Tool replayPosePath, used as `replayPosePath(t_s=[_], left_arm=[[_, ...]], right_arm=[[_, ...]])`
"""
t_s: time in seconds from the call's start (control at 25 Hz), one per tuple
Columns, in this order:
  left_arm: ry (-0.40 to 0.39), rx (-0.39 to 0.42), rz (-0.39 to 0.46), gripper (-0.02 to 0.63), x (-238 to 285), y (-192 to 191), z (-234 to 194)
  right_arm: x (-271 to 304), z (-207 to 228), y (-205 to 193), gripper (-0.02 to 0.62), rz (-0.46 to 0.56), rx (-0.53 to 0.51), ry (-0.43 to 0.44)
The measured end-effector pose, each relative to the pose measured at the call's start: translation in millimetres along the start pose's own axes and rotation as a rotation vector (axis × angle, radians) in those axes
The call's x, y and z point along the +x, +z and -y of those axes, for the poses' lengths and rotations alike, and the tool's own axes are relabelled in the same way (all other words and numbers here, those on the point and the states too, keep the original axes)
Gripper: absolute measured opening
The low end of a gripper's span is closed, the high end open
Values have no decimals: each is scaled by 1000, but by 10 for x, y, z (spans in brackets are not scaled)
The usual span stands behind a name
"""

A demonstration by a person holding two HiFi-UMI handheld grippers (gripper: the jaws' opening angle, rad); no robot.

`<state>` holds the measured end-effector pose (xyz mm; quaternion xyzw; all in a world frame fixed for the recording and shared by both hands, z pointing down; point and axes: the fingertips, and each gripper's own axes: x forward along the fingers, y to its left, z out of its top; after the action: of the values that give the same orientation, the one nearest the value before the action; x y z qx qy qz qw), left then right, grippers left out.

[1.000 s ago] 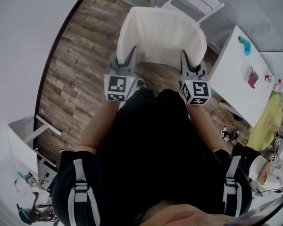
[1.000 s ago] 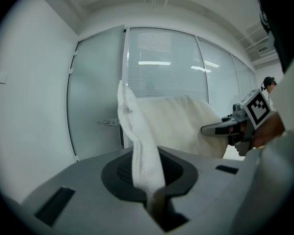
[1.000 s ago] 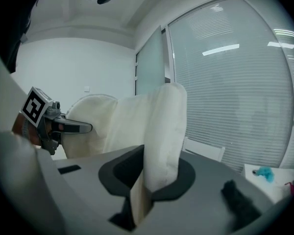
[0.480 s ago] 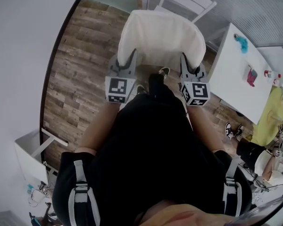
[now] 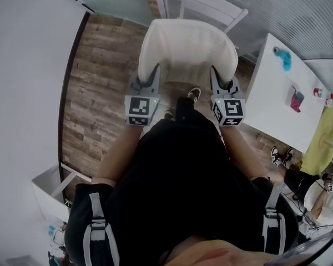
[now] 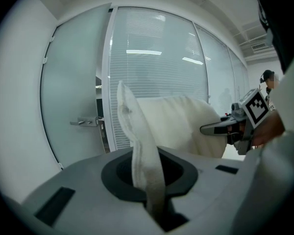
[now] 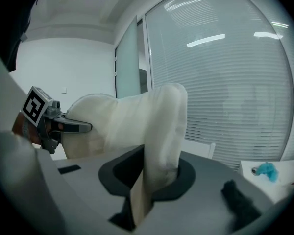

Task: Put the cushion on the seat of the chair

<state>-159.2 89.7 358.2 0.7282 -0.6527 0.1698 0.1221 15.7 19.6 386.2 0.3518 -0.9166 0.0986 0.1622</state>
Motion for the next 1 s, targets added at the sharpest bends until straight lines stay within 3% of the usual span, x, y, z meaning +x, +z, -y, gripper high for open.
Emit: replayPosePath(t_s=[0.36, 0.64, 1.0], left_arm=[[-66, 36, -66, 54, 978, 182, 256], [-111, 64, -120, 54, 1533, 130, 367], [-210, 44, -227, 54, 2258, -329, 214]], right_arm=[[317, 881, -135, 57, -34, 73, -46], [500, 1271, -330, 57, -67, 122, -77], [961, 1503, -844, 57, -169, 189, -142]])
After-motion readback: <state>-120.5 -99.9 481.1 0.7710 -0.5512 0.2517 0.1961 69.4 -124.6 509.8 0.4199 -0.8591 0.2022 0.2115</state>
